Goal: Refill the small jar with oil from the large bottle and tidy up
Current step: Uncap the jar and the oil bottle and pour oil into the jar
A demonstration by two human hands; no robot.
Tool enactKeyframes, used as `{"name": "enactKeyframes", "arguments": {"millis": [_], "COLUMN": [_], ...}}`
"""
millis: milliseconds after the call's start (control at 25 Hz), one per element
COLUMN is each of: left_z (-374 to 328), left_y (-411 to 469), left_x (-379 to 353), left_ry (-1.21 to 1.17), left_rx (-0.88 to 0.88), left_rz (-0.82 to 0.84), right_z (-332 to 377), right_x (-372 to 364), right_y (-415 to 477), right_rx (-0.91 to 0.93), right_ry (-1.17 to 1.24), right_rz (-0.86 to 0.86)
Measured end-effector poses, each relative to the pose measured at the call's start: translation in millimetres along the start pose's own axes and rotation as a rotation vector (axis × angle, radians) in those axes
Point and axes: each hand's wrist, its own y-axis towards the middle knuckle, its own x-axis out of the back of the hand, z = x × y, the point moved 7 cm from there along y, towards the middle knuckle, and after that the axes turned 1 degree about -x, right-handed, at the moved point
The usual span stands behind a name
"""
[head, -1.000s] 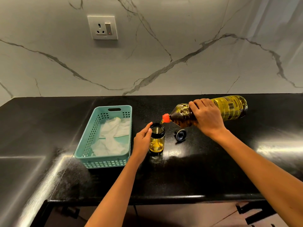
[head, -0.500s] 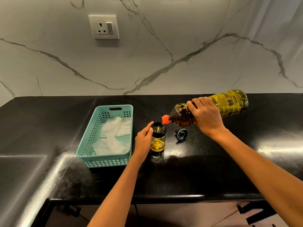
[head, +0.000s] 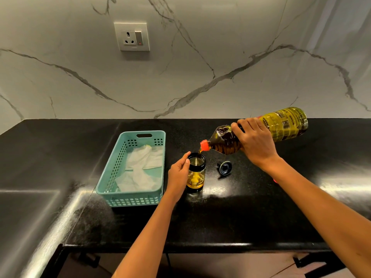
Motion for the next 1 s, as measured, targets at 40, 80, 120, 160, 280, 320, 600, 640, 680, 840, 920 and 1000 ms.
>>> {"name": "enactKeyframes", "arguments": {"millis": [40, 80, 120, 160, 280, 320, 600, 640, 680, 840, 920, 1000], "left_z": [0.4, 0.3, 0.9, 1.2, 0.7, 0.6, 7.8, 8.0, 8.1, 6.8, 4.7, 1.9], "left_y": [0.5, 0.5, 0.5, 0.1, 0.3, 0.3, 4.0, 4.3, 4.5, 3.5, 2.8, 1.7], "left_x": [0.3, 0.2, 0.1, -0.2, -1.0, -1.4, 0.9, 0.9, 1.0, 0.3, 0.6, 0.5], "left_ry": [0.001, 0.000, -0.002, -0.006, 0.000, 0.003, 0.019, 0.024, 0.026, 0.024, 0.028, 0.034], "left_rx": [-0.001, -0.002, 0.001, 0.003, -0.003, -0.005, -0.001, -0.003, -0.006, -0.008, -0.013, -0.013], "left_rz": [0.001, 0.004, 0.005, 0.009, 0.013, 0.016, 0.004, 0.004, 0.006, 0.010, 0.009, 0.007], "right_z": [0.5, 1.1, 1.5, 1.8, 0.7, 0.3, -0.3, -0.2, -0.1, 1.6, 1.7, 1.1], "right_x": [-0.2, -0.2, -0.4, -0.8, 0.1, 1.0, 0.6, 0.3, 0.3, -0.5, -0.9, -0.9], "right_y": [0.7, 1.1, 1.3, 1.2, 0.9, 1.1, 3.3, 3.3, 3.5, 3.6, 4.0, 4.5], "right_rx": [0.005, 0.010, 0.013, 0.015, 0.014, 0.017, 0.026, 0.031, 0.035, 0.038, 0.036, 0.035], "right_ry": [-0.005, -0.010, -0.013, -0.014, -0.010, -0.009, -0.009, -0.009, -0.008, 0.000, 0.005, 0.006], "right_rz": [-0.004, -0.008, -0.010, -0.012, -0.024, -0.030, -0.044, -0.044, -0.045, -0.045, -0.041, -0.037]}}
